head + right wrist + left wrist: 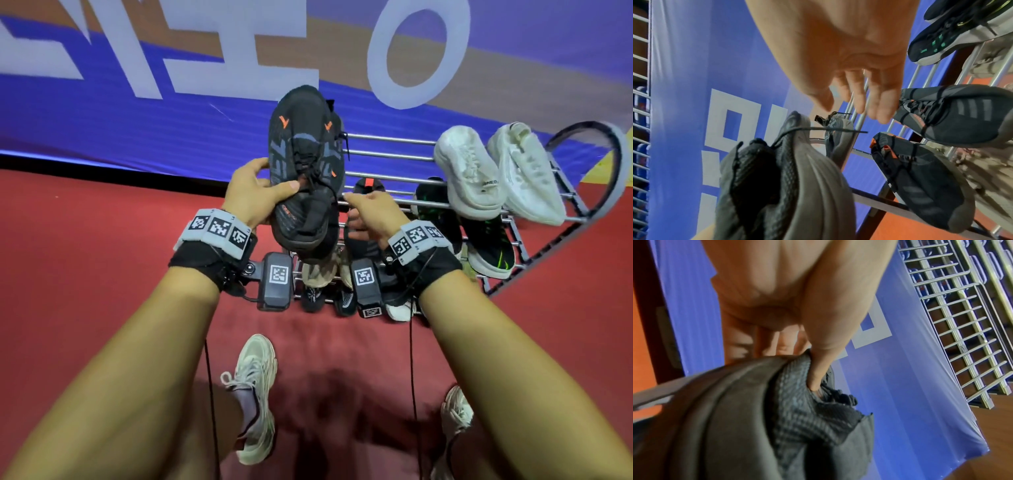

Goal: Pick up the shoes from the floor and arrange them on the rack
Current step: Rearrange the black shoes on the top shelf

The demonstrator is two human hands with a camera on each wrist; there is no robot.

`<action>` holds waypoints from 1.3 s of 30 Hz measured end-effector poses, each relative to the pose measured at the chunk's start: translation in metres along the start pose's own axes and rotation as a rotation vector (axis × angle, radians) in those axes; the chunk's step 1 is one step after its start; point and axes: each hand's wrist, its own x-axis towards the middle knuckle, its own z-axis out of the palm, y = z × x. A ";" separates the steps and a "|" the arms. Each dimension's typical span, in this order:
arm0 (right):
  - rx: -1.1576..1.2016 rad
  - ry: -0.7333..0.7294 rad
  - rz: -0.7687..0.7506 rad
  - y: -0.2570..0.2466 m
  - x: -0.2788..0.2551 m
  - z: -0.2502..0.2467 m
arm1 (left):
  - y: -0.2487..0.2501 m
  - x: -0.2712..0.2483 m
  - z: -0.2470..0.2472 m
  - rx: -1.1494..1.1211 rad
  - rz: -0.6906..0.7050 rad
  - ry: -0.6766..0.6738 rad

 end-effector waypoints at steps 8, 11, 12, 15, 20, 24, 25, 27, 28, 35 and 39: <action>0.642 -0.259 0.137 -0.008 0.010 0.033 | -0.007 0.012 -0.009 0.010 -0.023 0.062; 0.758 -0.201 0.123 -0.009 0.007 0.033 | -0.006 0.018 -0.005 -0.005 -0.024 0.049; 0.774 -0.181 0.108 -0.008 0.006 0.030 | -0.005 0.021 -0.002 -0.012 -0.022 0.044; 0.785 -0.116 0.068 -0.002 0.006 0.018 | -0.004 0.027 0.009 -0.020 -0.008 0.028; 0.763 0.016 0.079 0.013 0.007 -0.015 | -0.008 0.046 0.033 0.035 -0.046 0.034; 0.742 0.038 0.109 0.020 0.008 -0.036 | -0.014 0.066 0.048 0.119 -0.033 0.041; 0.731 0.043 0.109 0.020 0.009 -0.040 | -0.014 0.070 0.051 0.130 -0.032 0.052; 0.712 0.045 0.118 0.019 0.009 -0.043 | -0.014 0.077 0.054 0.149 -0.034 0.057; 0.703 0.038 0.125 0.018 0.009 -0.043 | -0.016 0.080 0.055 0.158 -0.035 0.056; 0.703 -0.035 0.131 0.018 0.011 -0.050 | -0.013 0.084 0.061 0.397 0.036 0.101; 0.706 -0.034 0.132 0.019 0.009 -0.055 | -0.013 0.073 0.063 0.630 0.095 0.017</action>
